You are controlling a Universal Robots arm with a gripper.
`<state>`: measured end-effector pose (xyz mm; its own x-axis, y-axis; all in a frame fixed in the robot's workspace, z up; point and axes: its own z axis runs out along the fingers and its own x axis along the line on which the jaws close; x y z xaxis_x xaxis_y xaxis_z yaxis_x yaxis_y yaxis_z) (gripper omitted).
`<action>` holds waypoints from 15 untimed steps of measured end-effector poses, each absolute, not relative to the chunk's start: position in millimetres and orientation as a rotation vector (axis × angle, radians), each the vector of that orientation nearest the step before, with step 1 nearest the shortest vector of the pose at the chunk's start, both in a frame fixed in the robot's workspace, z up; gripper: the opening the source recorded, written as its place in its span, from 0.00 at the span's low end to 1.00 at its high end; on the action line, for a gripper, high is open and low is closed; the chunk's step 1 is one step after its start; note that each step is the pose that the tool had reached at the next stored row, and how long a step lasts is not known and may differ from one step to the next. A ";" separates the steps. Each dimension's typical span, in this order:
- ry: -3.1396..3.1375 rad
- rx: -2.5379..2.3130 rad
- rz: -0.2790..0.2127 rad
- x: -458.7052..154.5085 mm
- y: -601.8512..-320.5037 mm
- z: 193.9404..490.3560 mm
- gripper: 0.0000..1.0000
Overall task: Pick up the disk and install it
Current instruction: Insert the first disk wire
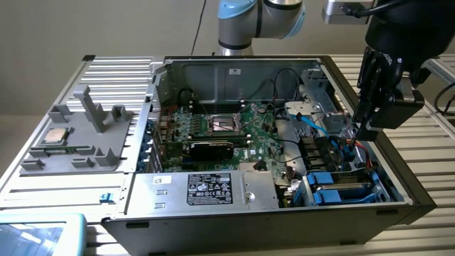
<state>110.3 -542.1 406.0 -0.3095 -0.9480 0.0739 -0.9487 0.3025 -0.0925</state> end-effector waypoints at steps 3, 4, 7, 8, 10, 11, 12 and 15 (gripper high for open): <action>-2.531 1.843 0.186 110.3 -542.1 406.0 0.44; -2.531 1.843 0.186 110.3 -542.1 406.0 0.44; -2.531 1.843 0.186 110.3 -542.1 406.0 0.44; -2.531 1.843 0.186 110.3 -542.1 406.0 0.44; -2.531 1.843 0.186 110.3 -542.1 406.0 0.44; -2.531 1.843 0.186 110.0 -542.5 405.9 0.44; -2.531 1.843 0.185 109.7 -543.9 405.9 0.44; -2.540 1.849 0.166 109.2 -554.5 405.7 0.44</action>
